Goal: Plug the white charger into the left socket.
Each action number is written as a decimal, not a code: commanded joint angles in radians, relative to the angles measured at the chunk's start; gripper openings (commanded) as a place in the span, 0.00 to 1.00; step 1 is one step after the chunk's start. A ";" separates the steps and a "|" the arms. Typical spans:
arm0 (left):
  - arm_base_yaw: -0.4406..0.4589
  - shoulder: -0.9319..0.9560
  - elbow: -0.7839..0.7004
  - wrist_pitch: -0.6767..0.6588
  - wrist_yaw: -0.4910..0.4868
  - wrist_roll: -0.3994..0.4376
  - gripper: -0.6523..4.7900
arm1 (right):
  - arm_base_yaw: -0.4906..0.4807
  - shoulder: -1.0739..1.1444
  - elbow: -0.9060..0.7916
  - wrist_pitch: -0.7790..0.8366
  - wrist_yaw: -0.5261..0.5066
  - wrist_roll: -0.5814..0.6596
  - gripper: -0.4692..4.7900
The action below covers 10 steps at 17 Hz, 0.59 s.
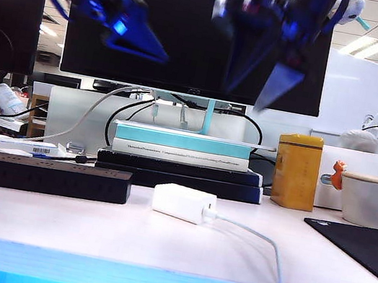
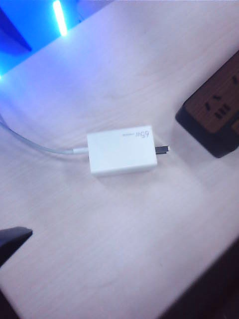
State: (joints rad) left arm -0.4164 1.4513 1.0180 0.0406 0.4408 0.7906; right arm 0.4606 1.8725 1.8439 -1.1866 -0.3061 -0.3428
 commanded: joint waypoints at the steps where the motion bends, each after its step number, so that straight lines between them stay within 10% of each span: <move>1: 0.067 -0.038 0.005 0.013 0.077 -0.109 0.56 | 0.002 0.051 0.005 0.002 -0.004 -0.037 1.00; 10: 0.098 -0.092 0.005 0.088 0.053 -0.276 0.56 | 0.076 0.188 0.005 0.101 0.062 -0.111 1.00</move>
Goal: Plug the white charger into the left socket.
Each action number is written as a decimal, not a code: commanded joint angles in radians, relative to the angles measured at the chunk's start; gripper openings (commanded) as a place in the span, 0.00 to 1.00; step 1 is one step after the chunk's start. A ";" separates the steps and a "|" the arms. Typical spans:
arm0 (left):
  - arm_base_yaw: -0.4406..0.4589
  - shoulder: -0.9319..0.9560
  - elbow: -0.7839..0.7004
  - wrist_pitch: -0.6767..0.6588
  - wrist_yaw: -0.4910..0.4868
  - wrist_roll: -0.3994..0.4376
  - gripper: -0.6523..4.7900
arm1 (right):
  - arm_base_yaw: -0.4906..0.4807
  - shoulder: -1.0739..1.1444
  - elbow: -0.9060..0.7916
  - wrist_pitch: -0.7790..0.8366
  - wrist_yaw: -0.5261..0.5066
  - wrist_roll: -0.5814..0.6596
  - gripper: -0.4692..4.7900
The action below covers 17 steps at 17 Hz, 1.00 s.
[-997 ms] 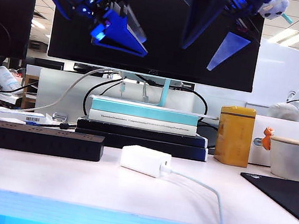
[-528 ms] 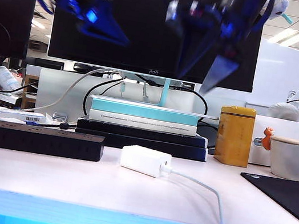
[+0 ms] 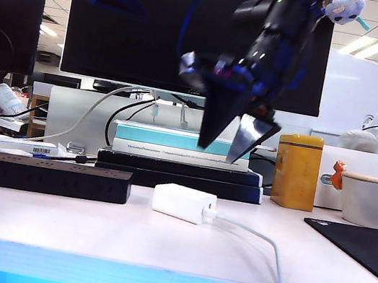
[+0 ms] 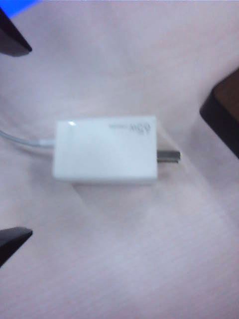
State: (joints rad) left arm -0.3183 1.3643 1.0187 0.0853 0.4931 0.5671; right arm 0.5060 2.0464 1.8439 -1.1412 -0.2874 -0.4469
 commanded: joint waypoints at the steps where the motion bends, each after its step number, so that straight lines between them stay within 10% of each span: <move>1: 0.000 -0.005 0.005 0.049 0.001 -0.052 0.56 | 0.050 0.024 0.005 0.078 0.065 -0.007 1.00; 17: 0.000 -0.068 0.005 0.096 -0.066 -0.148 0.56 | 0.089 0.137 0.004 0.123 0.155 0.121 1.00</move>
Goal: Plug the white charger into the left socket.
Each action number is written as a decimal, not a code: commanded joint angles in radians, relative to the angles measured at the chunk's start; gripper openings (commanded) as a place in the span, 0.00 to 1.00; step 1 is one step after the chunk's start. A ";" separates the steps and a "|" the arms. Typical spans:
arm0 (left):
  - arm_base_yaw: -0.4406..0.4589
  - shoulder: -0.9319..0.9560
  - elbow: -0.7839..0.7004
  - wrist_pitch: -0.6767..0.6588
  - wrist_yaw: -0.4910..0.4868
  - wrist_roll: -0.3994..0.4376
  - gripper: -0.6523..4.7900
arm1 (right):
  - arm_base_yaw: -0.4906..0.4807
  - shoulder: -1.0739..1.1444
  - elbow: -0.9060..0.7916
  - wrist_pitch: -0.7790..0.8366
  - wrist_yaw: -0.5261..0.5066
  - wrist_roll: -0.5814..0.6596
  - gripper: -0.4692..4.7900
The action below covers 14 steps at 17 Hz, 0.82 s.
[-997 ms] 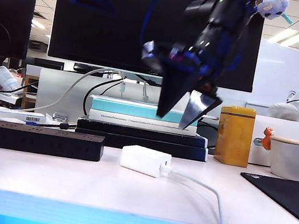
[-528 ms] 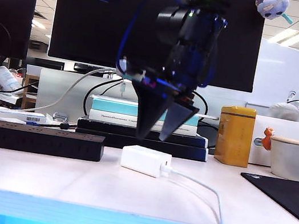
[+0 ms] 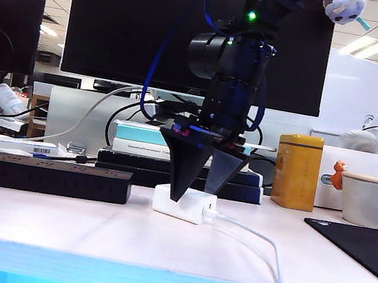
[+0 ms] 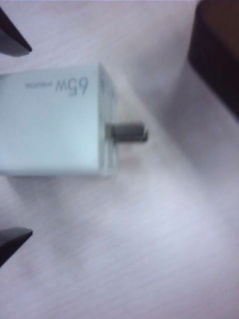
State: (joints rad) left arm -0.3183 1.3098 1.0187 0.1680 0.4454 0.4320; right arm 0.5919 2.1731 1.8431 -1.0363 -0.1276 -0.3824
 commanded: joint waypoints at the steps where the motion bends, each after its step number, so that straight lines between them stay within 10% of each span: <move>1: 0.000 -0.017 0.004 0.013 -0.021 -0.022 0.56 | 0.006 0.016 0.005 0.019 -0.005 0.066 1.00; 4: 0.000 -0.027 0.004 0.013 -0.022 -0.022 0.56 | 0.018 0.034 0.004 0.022 0.000 0.096 1.00; 7: 0.000 -0.035 0.004 0.011 -0.023 -0.023 0.56 | 0.019 0.035 0.005 0.018 -0.001 0.129 0.58; 14: 0.000 -0.037 0.004 -0.067 -0.022 0.116 0.56 | 0.018 0.023 0.005 -0.027 -0.009 0.323 0.55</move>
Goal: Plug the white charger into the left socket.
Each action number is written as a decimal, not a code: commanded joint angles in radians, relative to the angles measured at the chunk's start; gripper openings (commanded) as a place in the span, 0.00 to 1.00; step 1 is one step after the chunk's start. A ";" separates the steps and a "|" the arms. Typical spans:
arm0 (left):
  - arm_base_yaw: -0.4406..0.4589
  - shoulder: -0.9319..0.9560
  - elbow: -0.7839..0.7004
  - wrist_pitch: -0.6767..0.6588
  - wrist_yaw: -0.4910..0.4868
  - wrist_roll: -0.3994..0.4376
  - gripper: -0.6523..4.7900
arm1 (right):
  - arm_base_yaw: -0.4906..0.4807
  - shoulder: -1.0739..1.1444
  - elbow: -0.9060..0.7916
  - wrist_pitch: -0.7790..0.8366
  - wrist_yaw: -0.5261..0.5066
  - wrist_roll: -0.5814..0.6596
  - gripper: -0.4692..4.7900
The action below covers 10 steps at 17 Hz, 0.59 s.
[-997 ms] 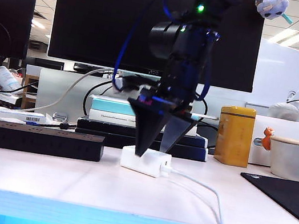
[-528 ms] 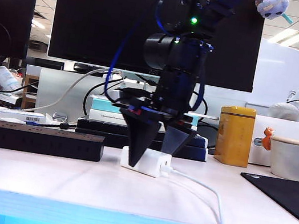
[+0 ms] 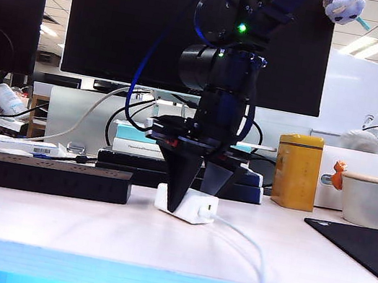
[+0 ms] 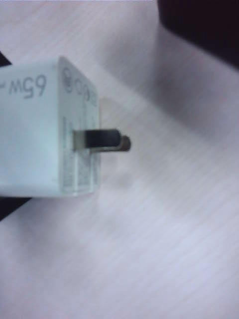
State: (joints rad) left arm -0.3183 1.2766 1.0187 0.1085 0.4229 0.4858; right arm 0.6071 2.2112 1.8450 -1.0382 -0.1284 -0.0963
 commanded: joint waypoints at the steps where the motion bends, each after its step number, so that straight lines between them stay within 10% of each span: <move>1: 0.000 -0.005 0.004 -0.010 0.004 0.086 0.56 | 0.002 -0.026 0.003 -0.031 -0.017 0.037 0.55; 5: 0.000 -0.017 0.004 -0.027 0.000 0.234 0.60 | 0.000 -0.089 0.004 -0.023 -0.137 0.024 0.58; 6: 0.000 -0.017 0.004 -0.031 0.001 0.269 0.66 | 0.000 -0.108 0.004 -0.023 -0.138 0.024 0.58; 7: 0.000 -0.023 0.004 -0.051 0.003 0.345 0.95 | 0.000 -0.146 0.004 -0.019 -0.140 0.024 0.58; 10: 0.000 -0.036 0.004 -0.116 0.003 0.453 1.00 | -0.009 -0.256 0.005 0.020 -0.140 0.021 0.58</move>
State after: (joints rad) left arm -0.3183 1.2472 1.0187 0.0135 0.4229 0.8967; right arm 0.6025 1.9919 1.8423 -1.0515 -0.2588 -0.0715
